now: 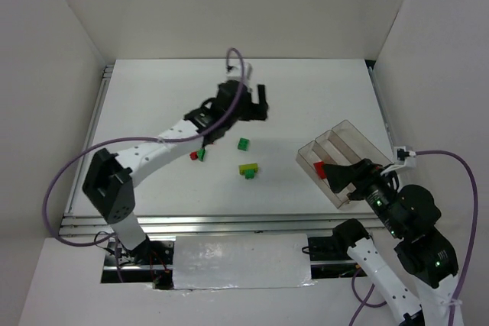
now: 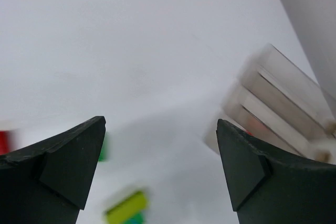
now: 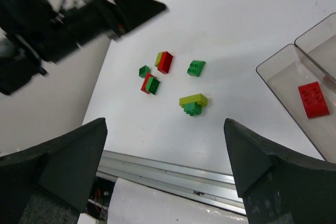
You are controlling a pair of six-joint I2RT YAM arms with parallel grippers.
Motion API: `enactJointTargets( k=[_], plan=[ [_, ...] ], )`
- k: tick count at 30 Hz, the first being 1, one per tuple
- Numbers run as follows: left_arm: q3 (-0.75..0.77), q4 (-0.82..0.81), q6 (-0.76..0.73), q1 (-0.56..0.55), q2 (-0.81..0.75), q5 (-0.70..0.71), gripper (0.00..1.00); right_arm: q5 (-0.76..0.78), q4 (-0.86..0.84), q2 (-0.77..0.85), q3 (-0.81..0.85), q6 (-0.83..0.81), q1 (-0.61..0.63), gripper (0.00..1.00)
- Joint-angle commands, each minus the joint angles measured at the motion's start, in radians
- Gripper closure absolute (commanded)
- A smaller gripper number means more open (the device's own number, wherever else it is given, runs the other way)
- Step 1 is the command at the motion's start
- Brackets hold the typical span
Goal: Sort the legos into containers by color
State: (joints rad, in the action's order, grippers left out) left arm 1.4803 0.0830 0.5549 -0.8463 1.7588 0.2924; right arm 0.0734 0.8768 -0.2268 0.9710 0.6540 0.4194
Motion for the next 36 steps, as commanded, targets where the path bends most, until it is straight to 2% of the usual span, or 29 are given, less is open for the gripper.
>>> enactJointTargets(
  k=[1,5,8,9,12,20,23,24,28,29,30,31,32,33,36],
  plan=[
    [-0.092,0.099,0.004,0.16,-0.088,0.087,0.0,-0.06,-0.097,-0.051,-0.052,-0.022,0.004,0.0],
    [-0.147,0.202,-0.053,0.321,-0.094,0.08,0.01,-0.13,-0.183,-0.094,-0.135,-0.013,0.004,0.0],
    [-0.167,0.155,-0.117,0.413,-0.061,-0.045,0.01,-0.179,-0.225,-0.124,-0.166,-0.016,0.005,0.0],
    [-0.166,0.14,-0.134,0.433,-0.044,-0.155,0.0,-0.198,-0.232,-0.132,-0.169,-0.023,0.005,0.0],
    [-0.115,0.161,-0.174,0.469,0.039,-0.272,0.01,-0.204,-0.225,-0.157,-0.169,-0.042,0.005,0.01],
    [-0.072,0.215,-0.147,0.472,0.183,-0.174,0.01,-0.224,-0.24,-0.157,-0.192,-0.051,0.005,0.0],
    [-0.066,0.216,-0.145,0.472,0.221,-0.168,0.08,-0.234,-0.249,-0.164,-0.192,-0.053,0.005,0.0],
    [-0.064,0.215,-0.147,0.472,0.231,-0.17,0.18,-0.236,-0.248,-0.169,-0.187,-0.053,0.007,0.0],
    [-0.054,0.207,-0.159,0.472,0.269,-0.177,0.21,-0.245,-0.252,-0.175,-0.18,-0.053,0.005,0.0],
    [-0.048,0.208,-0.162,0.474,0.277,-0.179,0.27,-0.245,-0.254,-0.175,-0.178,-0.053,0.005,0.01],
    [-0.029,0.213,-0.165,0.472,0.281,-0.177,0.53,-0.244,-0.253,-0.178,-0.178,-0.053,0.005,0.0],
    [-0.025,0.21,-0.17,0.472,0.283,-0.177,0.65,-0.241,-0.254,-0.178,-0.176,-0.051,0.005,0.0],
    [-0.023,0.201,-0.171,0.472,0.277,-0.196,0.93,-0.235,-0.256,-0.18,-0.178,-0.05,0.005,0.0],
    [-0.02,0.193,-0.179,0.47,0.256,-0.208,1.0,-0.23,-0.257,-0.181,-0.183,-0.048,0.007,0.0],
    [-0.063,0.131,-0.196,0.464,0.18,-0.283,1.0,-0.166,-0.277,-0.183,-0.201,-0.018,0.005,0.0]
  ],
)
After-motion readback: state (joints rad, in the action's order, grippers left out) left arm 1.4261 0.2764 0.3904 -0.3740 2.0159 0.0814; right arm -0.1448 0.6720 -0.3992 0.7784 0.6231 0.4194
